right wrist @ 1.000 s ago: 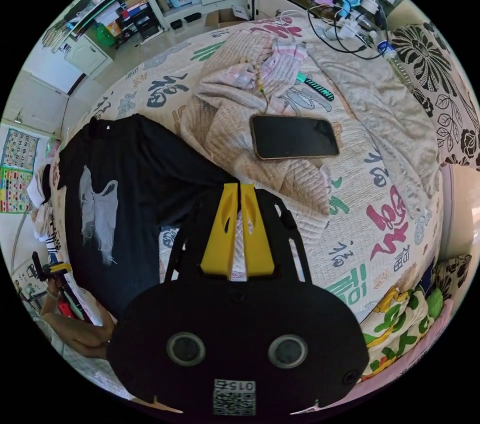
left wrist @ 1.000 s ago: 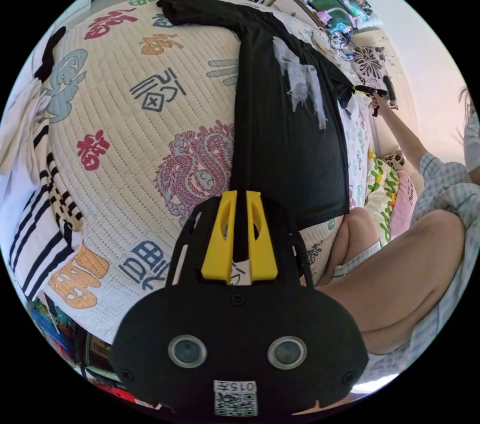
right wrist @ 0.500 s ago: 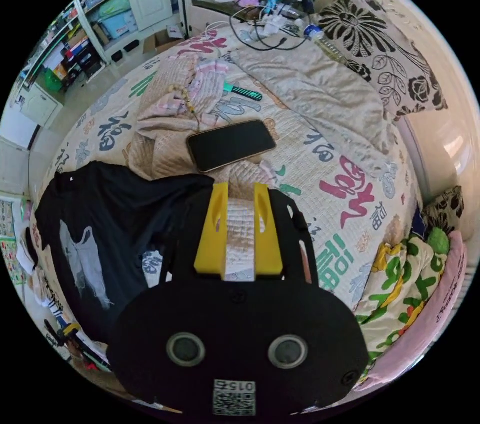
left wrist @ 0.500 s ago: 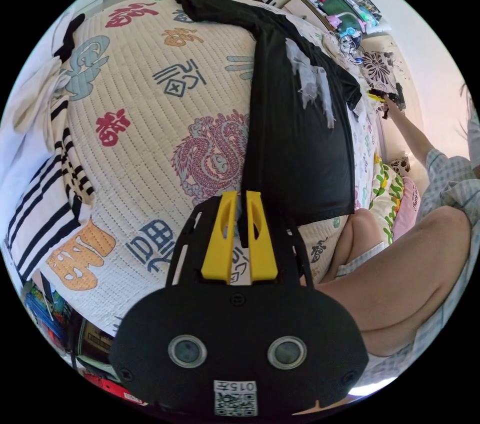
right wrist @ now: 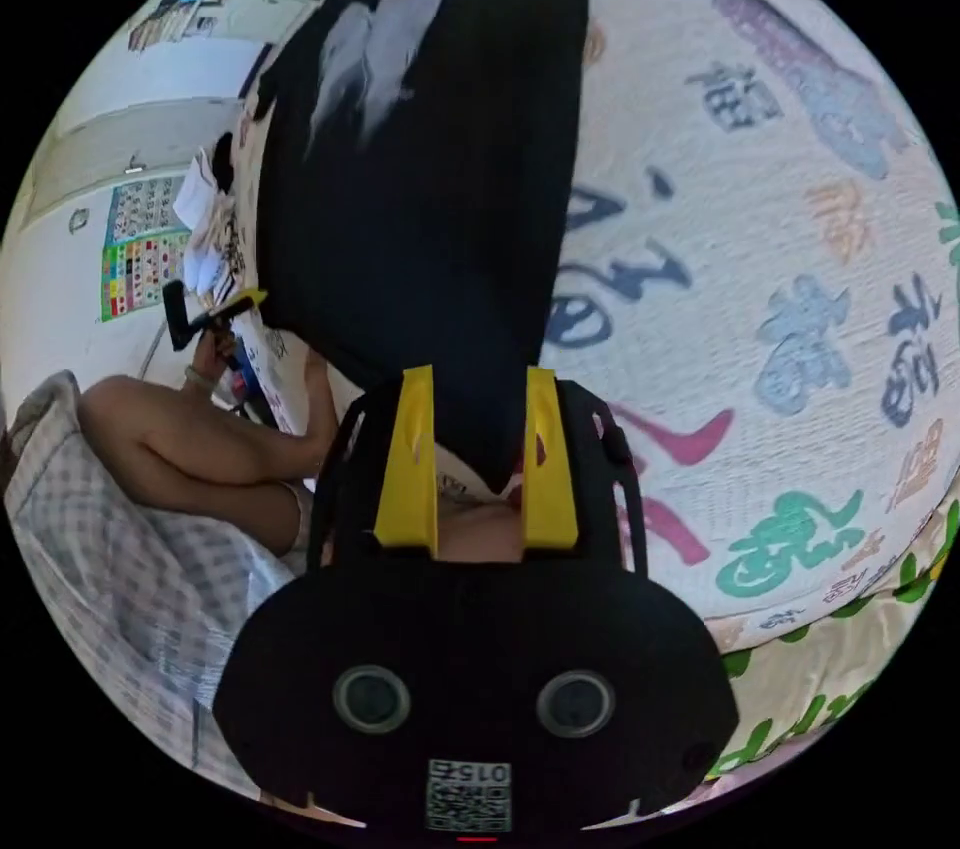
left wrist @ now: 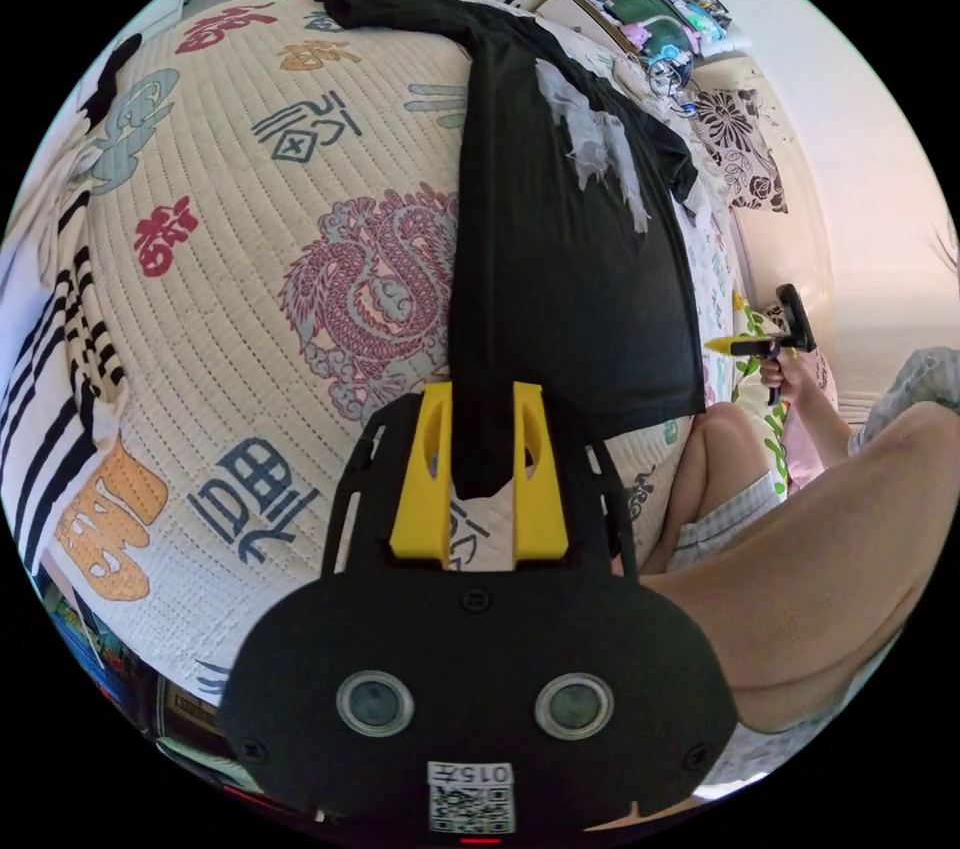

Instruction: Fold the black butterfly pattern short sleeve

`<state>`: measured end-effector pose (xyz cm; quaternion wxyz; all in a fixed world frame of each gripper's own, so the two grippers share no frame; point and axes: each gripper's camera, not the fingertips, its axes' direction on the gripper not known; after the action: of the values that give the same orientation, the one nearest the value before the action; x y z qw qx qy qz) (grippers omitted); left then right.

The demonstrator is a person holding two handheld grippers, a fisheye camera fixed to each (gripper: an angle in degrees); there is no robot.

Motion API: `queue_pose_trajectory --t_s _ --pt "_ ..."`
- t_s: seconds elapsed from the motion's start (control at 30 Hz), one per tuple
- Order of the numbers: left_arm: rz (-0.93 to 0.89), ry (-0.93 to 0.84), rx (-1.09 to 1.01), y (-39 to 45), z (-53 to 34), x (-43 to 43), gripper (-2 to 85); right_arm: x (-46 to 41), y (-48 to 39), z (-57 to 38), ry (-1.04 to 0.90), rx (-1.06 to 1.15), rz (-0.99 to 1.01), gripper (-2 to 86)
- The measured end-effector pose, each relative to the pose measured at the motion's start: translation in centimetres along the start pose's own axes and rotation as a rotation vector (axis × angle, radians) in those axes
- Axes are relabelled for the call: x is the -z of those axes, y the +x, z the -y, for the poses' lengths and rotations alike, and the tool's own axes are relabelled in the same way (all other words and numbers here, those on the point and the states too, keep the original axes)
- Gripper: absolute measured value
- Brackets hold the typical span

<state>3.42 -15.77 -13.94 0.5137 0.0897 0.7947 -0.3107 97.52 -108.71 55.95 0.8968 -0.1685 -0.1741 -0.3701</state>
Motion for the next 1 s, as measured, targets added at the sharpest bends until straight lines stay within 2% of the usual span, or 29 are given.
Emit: queue_pose_trajectory --t_s 0.07,0.17,0.27,0.37,0.53,0.63,0.7,0.8,0.87,0.93,1.0 --pt "0.006 0.002 -0.008 0.5 0.2 -0.7 5.9 -2.4 0.1 -0.9 -0.038 -0.024 -0.006 11.2" --pt "0.019 -0.072 -0.034 1.6 1.0 -2.3 0.7 -3.1 0.5 -1.5 0.013 -0.049 -0.18 3.5" --pt "0.033 -0.066 -0.074 3.0 1.3 -2.5 -0.3 -2.7 0.9 -1.9 -0.041 -0.013 -0.117 0.2" --pt "0.031 -0.043 -0.103 4.6 1.5 -2.1 -0.6 -1.9 1.2 -3.3 -0.031 -0.009 -0.138 -0.2" --pt "0.156 -0.059 -0.151 6.6 2.6 -6.2 0.3 -4.1 3.7 -3.4 -0.097 -0.063 -0.154 1.5" --pt "0.065 -0.038 -0.09 6.2 3.1 -7.4 2.3 -3.5 5.2 -4.1 -0.088 -0.089 -0.058 5.0" --pt "0.051 -0.11 -0.077 6.2 3.5 -7.5 4.3 -2.4 6.3 -5.2 -0.065 -0.116 -0.06 6.2" --pt "0.108 -0.182 0.005 6.4 4.2 -6.7 5.9 0.9 8.5 -6.7 0.074 -0.16 -0.038 6.8" --pt "0.2 -0.142 0.01 8.0 5.8 -5.7 6.2 3.4 9.7 -6.7 0.224 -0.158 -0.004 6.9" --pt "0.315 -0.037 -0.111 12.6 10.4 -4.9 6.8 6.3 11.4 -5.1 0.412 -0.153 0.014 7.2" --pt "0.346 0.051 -0.265 17.3 15.7 -5.3 7.8 7.9 12.5 -2.8 0.518 -0.127 0.012 7.5"
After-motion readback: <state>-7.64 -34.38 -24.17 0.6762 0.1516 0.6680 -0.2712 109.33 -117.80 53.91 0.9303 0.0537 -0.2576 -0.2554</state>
